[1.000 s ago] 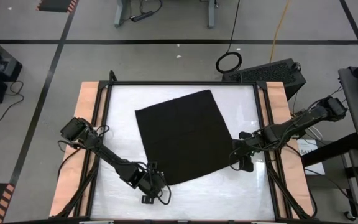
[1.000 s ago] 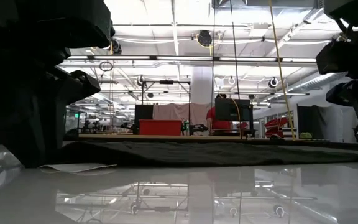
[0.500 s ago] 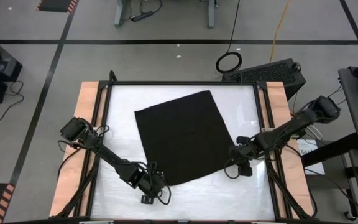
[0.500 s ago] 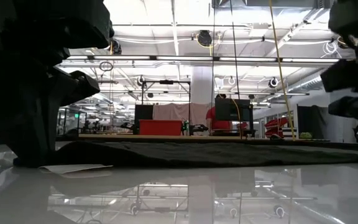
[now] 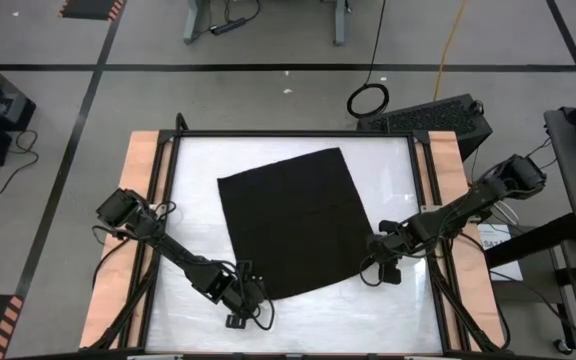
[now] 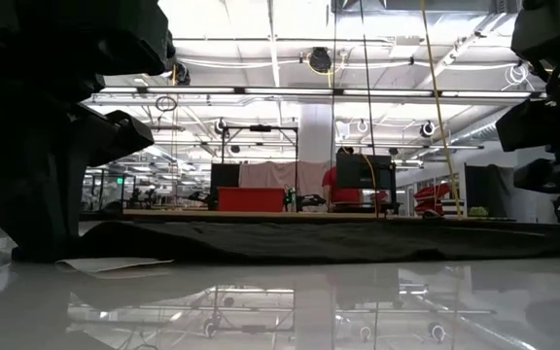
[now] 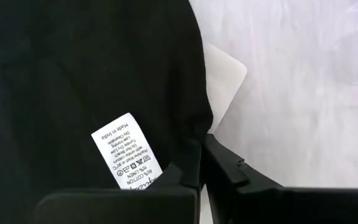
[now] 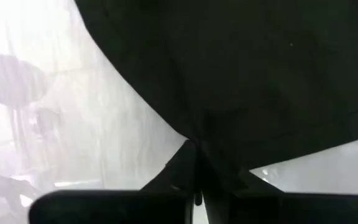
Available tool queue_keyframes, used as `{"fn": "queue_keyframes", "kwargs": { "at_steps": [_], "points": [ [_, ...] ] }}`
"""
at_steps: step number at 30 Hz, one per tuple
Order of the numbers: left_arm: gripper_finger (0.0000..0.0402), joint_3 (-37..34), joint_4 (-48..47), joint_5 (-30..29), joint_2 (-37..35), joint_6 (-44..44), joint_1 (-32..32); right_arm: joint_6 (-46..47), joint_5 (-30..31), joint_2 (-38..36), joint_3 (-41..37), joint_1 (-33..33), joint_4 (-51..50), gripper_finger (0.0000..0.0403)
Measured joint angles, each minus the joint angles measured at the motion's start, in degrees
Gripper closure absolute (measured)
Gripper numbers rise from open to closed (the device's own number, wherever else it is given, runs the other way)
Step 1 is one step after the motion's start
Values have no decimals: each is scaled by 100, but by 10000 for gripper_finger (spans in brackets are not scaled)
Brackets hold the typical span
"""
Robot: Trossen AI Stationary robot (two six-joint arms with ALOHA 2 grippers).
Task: Roll towel into tight, uniform cylinder
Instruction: Fold the black towel
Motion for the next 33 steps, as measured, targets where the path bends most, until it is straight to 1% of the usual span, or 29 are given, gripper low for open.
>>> {"fn": "queue_keyframes", "kwargs": {
  "at_steps": [3,5,7,11,14,18,20,21,23,24,26,29,31,33],
  "points": [
    [391,-5,-43,45,-45,-119,-45,135,-106,-161,71,76,-111,400],
    [391,-16,-90,97,-123,-160,-81,183,-307,-316,176,150,-270,400],
    [391,-30,-182,212,-257,-270,-109,188,-522,-470,432,224,-291,401],
    [391,93,-467,225,-694,-417,-192,219,-984,-740,1051,468,-764,402],
    [391,328,-682,90,-1030,-415,-294,283,-1158,-953,1647,674,-965,402],
    [391,694,-1050,-315,-1458,-413,-392,246,-1144,-1073,2395,807,-1314,402],
    [391,848,-1422,-578,-1616,-410,-394,147,-981,-1100,2748,813,-1638,402],
    [391,941,-1657,-720,-1653,-394,-384,47,-784,-1095,2901,815,-1815,402],
    [391,1171,-2031,-1089,-1661,-370,-317,-139,-268,-1079,3121,796,-2287,403],
    [391,1259,-2400,-1284,-1661,-390,-266,-234,35,-1079,3195,739,-2494,403],
    [391,1337,-3130,-1625,-1668,-501,-112,-364,574,-1078,3241,587,-2807,403],
    [391,1357,-3909,-1987,-1663,-801,234,-472,1208,-1028,3226,228,-3486,403],
    [391,1355,-4252,-2134,-1663,-830,489,-577,1429,-991,3223,-55,-3695,403],
    [391,1355,-4402,-2264,-1663,-661,758,-704,1464,-965,3170,-392,-3791,403]
  ]
}}
